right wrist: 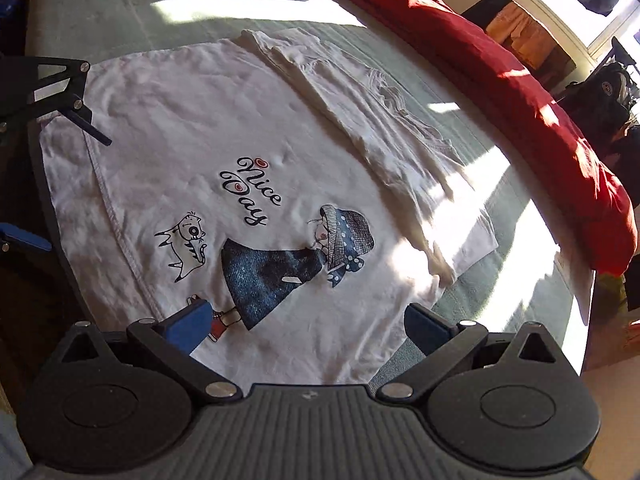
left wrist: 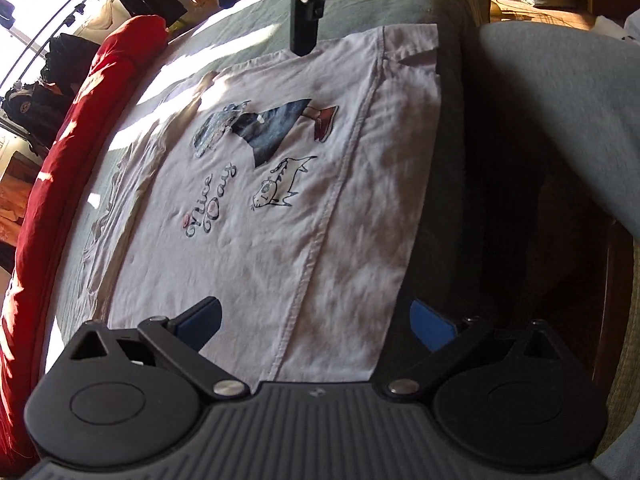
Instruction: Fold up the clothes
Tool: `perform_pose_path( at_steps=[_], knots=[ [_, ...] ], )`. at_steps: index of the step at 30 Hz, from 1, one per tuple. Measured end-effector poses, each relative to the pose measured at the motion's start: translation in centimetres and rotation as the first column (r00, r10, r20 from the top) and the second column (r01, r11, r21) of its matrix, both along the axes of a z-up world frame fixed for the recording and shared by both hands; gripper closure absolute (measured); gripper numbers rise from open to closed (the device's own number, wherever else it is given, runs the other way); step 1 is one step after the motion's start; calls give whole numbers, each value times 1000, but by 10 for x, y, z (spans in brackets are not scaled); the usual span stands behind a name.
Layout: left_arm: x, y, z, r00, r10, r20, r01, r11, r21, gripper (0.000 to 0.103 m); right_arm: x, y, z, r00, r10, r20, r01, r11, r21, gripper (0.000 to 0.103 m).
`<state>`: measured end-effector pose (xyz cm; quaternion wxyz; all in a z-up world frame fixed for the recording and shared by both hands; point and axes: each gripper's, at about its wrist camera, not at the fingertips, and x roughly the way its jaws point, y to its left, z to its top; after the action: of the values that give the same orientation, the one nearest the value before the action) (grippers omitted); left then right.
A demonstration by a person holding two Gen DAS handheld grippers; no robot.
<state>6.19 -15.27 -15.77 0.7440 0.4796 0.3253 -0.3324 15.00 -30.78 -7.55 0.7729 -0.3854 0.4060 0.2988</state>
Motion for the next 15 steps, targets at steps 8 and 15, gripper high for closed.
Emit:
perform_pose_path(
  at_steps=[8, 15],
  knots=[
    [-5, 3, -18, 997, -23, 79, 20, 999, 34, 3, -46, 39, -48, 989, 120, -89, -116, 992, 47, 0],
    [-8, -2, -13, 988, -20, 154, 21, 1000, -8, 3, -49, 44, -51, 988, 97, -124, -83, 991, 106, 0]
  ],
)
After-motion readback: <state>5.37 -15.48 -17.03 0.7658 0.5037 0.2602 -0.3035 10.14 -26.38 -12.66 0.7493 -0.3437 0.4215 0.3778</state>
